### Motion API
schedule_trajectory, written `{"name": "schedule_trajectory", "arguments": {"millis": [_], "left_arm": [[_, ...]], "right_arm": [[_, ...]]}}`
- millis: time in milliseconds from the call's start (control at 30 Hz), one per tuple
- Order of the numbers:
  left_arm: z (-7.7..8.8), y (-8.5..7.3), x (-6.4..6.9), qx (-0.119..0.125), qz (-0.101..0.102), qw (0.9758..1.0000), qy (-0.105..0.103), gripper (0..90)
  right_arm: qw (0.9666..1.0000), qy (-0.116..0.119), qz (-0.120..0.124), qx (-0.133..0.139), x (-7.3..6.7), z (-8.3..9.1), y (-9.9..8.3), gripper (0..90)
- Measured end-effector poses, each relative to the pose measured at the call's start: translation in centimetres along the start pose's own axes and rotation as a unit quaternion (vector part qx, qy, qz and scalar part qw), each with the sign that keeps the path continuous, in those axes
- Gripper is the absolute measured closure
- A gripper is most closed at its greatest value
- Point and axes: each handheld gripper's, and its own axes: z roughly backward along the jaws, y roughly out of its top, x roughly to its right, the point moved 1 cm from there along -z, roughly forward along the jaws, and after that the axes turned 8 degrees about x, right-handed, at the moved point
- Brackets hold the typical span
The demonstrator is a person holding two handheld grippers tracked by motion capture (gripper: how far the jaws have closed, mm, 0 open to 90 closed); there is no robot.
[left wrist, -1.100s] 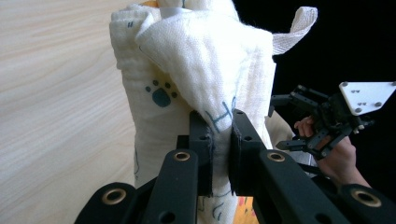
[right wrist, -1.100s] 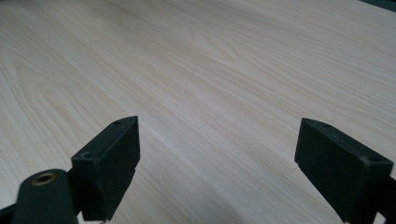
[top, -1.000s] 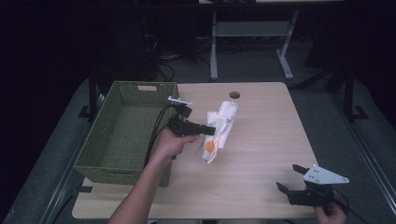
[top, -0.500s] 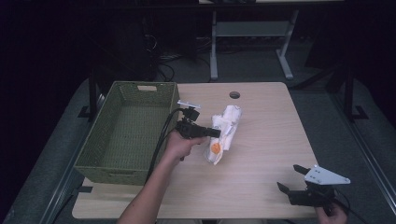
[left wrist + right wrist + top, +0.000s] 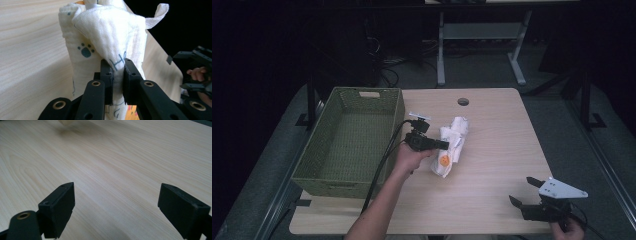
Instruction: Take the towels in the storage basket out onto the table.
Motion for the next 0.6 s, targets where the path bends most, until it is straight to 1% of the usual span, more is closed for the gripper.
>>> {"name": "schedule_trajectory", "arguments": {"millis": [100,133,200,267,333,433,500,600], "left_arm": [[-0.34,-0.17,0.09,-0.001,-0.003,0.9999,0.01,80.5],[-0.42,-0.23,0.06,-0.002,-0.003,1.0,0.009,80.2],[-0.51,-0.27,0.1,-0.005,-0.008,0.9998,0.019,78.6],[-0.54,-0.28,0.07,-0.004,-0.006,0.9998,0.019,77.7],[-0.55,-0.27,0.08,-0.003,-0.007,0.9996,0.026,73.9],[-0.53,-0.26,0.08,-0.003,-0.005,0.9997,0.024,73.1],[-0.46,-0.19,0.23,0.004,-0.003,0.9998,0.021,72.4],[-0.38,-0.16,0.36,0.004,-0.006,0.9997,0.022,70.9]], "right_arm": [[1.0,0.001,0.001,0.0,-0.02,0.01,0.01,13.8],[1.0,0.001,0.001,0.0,-0.02,0.0,0.0,13.9],[1.0,0.001,0.001,0.0,-0.03,0.0,-0.01,13.8],[1.0,0.001,0.001,0.0,-0.05,0.01,0.01,13.9],[1.0,0.002,0.0,-0.001,-0.1,0.02,0.02,13.9],[1.0,0.002,0.0,-0.001,-0.11,0.0,0.02,13.8],[1.0,0.002,0.0,-0.001,-0.12,0.0,0.03,13.8],[1.0,0.002,0.0,-0.002,-0.13,-0.02,0.03,13.9]]}}
